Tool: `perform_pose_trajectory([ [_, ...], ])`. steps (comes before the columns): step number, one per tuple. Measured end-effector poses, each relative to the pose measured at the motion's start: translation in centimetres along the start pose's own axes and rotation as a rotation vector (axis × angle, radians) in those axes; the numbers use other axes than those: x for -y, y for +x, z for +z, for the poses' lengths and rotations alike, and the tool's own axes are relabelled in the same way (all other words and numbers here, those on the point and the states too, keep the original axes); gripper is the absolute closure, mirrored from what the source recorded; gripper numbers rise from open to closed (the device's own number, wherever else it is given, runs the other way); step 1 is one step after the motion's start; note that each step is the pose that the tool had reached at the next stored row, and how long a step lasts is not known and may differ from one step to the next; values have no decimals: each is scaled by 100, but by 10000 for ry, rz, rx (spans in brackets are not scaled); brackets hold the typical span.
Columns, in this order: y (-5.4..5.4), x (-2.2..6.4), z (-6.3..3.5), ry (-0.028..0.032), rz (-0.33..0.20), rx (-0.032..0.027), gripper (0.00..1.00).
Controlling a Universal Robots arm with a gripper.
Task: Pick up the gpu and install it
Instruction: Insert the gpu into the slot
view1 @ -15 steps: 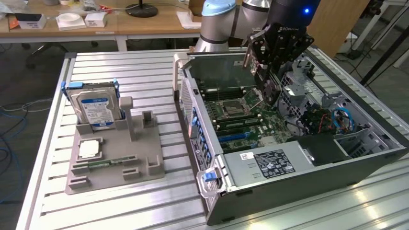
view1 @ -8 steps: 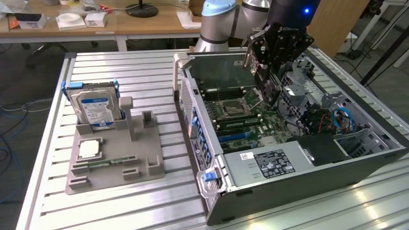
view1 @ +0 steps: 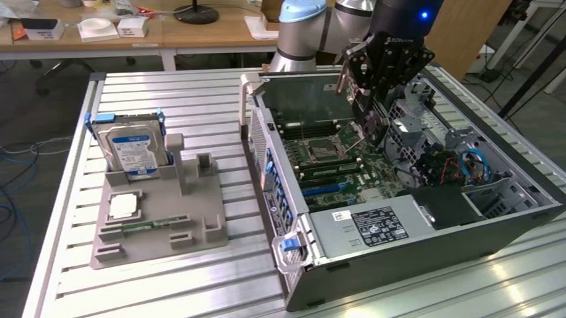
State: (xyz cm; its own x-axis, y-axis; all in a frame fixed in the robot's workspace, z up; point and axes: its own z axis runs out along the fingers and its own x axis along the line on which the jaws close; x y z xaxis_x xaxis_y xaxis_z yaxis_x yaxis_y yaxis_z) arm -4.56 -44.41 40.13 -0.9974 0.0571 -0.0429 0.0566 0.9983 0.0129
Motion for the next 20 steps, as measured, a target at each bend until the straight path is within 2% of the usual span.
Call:
perform_pose_trajectory([
  [20, -8, -5, 8, -33, -746, -10, 74],
])
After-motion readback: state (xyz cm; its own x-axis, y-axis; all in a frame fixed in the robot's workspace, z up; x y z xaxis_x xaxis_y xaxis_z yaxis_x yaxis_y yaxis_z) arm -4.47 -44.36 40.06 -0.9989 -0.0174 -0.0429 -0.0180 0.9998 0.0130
